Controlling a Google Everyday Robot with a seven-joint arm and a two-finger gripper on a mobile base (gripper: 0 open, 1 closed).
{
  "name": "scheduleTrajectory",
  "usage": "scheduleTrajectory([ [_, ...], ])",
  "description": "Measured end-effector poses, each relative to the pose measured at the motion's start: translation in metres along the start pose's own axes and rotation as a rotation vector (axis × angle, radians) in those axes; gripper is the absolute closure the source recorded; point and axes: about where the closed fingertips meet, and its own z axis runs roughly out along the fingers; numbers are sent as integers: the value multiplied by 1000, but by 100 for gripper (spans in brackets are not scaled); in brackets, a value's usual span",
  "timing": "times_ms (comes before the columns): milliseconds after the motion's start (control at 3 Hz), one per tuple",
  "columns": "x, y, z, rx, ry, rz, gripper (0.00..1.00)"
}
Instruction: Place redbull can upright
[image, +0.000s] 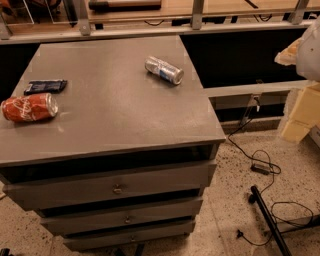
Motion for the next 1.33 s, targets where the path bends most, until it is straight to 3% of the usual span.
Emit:
scheduleTrajectory([
  [333,-3,-5,2,1,-5,-1,0],
  [667,-16,-34,20,-11,-21,4,0],
  [1333,-84,-114,90,-103,-39,46,0],
])
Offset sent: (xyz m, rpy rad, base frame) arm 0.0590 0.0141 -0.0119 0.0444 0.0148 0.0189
